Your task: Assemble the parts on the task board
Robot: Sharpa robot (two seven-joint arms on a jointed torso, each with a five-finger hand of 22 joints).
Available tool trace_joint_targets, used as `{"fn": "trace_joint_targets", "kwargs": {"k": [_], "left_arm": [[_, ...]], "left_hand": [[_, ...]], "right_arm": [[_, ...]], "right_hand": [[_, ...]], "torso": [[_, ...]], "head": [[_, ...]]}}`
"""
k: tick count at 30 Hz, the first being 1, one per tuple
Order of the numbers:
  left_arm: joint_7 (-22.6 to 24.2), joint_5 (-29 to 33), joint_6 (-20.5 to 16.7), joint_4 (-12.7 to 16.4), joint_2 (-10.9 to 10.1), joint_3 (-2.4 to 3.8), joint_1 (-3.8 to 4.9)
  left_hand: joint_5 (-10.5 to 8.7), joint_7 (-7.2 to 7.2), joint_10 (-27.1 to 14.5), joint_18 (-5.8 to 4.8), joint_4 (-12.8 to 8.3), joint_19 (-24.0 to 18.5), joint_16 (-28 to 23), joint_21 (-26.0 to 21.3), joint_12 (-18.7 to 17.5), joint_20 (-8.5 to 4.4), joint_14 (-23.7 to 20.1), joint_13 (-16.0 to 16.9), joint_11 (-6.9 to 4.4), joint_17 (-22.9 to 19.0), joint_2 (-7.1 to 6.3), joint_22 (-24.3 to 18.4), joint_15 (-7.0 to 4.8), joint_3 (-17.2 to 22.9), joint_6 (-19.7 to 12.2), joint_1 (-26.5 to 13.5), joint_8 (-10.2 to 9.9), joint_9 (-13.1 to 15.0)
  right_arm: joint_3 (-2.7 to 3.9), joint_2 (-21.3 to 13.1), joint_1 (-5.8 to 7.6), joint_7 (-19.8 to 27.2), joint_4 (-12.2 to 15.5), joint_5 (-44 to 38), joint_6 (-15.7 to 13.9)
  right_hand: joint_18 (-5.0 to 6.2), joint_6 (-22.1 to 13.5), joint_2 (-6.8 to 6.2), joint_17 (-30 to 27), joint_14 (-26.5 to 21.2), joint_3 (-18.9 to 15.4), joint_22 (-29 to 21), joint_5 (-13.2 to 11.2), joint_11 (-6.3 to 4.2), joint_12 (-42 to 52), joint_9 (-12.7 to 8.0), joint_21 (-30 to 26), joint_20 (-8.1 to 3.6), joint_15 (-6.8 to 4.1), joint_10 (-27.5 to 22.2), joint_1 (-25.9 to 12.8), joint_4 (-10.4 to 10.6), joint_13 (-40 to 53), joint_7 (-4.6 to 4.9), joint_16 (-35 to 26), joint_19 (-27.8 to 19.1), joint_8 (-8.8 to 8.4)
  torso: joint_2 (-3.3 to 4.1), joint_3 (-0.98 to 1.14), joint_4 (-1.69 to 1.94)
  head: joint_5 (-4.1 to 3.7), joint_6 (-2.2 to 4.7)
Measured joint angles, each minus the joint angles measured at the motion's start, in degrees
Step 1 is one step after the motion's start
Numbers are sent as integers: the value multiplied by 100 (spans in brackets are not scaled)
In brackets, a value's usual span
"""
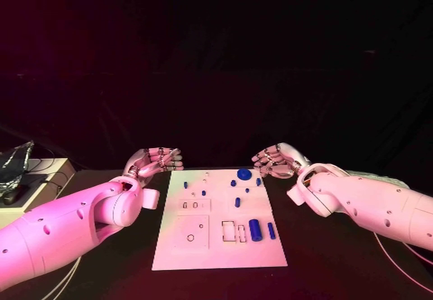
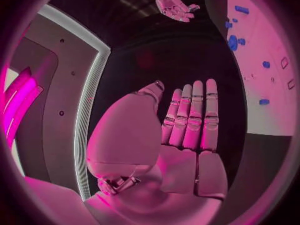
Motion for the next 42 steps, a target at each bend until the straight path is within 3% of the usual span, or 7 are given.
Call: {"fn": "trace_joint_targets", "kwargs": {"k": [4,8,11,16,18,33,42], "left_arm": [[-28,-115,133,377,-243,73,-3],[-66,-198,270,723,-451,152,-3],[-100,-244,362,951,-579,226,-6],[-146,-291,467,1244,-735,315,-7],[-161,-302,487,1329,-788,337,-10],[-249,-335,511,1677,-958,493,-16],[-280,-340,511,1714,-993,520,-19]], "left_hand": [[4,-84,306,0,-6,444,599,422,-69,-252,542,28,-119,552,-142,190,-200,321,102,-102,10,96],[196,-78,334,-1,-28,555,1413,906,-196,-352,611,62,-147,1232,-415,471,-248,739,61,-258,26,187],[617,-74,333,-1,-79,495,2017,1304,-249,-402,462,95,-148,1701,-570,722,-286,1009,27,-404,43,271],[682,-74,353,-1,-143,281,2391,1639,-290,-373,271,131,-127,1983,-676,952,-275,1196,-15,-510,53,357],[682,-63,353,-2,-143,243,2437,1690,-290,-393,258,136,-128,2016,-717,985,-262,1196,-24,-551,53,371],[682,-55,352,-1,-167,191,2560,1822,-312,-366,232,150,-127,2093,-707,1072,-274,1171,-72,-604,53,395],[662,-42,329,-1,-167,183,2582,1822,-312,-374,232,149,-104,2100,-707,1084,-274,1171,-84,-603,53,398]], "right_arm": [[13,76,107,-129,-56,-1039,51],[24,153,216,-366,-80,-2050,119],[29,220,303,-625,-100,-2788,205],[41,338,430,-1095,-124,-3824,412],[41,380,448,-1241,-125,-4108,486],[39,634,515,-1930,-310,-5185,794],[40,715,520,-2082,-403,-5364,882]], "right_hand": [[0,187,-139,466,887,-22,482,2,-156,-39,-15,786,-232,-224,276,-33,24,0,-124,644,443,-42],[0,317,-314,1191,1019,131,935,117,-238,-55,-10,1430,-338,-302,417,-117,168,5,-194,1712,647,-113],[-86,337,-441,1900,1019,310,2325,113,-244,-59,45,2611,-330,-302,424,-170,273,8,-214,2763,1105,-145],[-370,337,-592,4065,1019,463,4361,24,-242,-59,171,4195,-309,-302,339,-163,426,8,-215,4980,1723,-145],[-368,337,-597,4379,1019,469,4664,24,-224,-59,200,4421,-297,-302,317,-157,432,8,-215,5291,1810,-145],[-365,298,-648,4691,1019,517,4938,-31,-193,-59,261,4618,-236,-302,-29,-106,449,7,-218,5697,1870,-200],[-363,297,-648,4710,1017,517,4847,-31,-171,-59,282,4593,-236,-259,-162,-106,449,7,-219,5748,1870,-200]], "torso": [[107,-14,40],[234,-30,83],[325,-47,131],[479,-86,227],[527,-101,258],[799,-183,382],[886,-186,413]], "head": [[-39,30],[-94,77],[-144,102],[-228,131],[-260,136],[-381,124],[-406,139]]}}
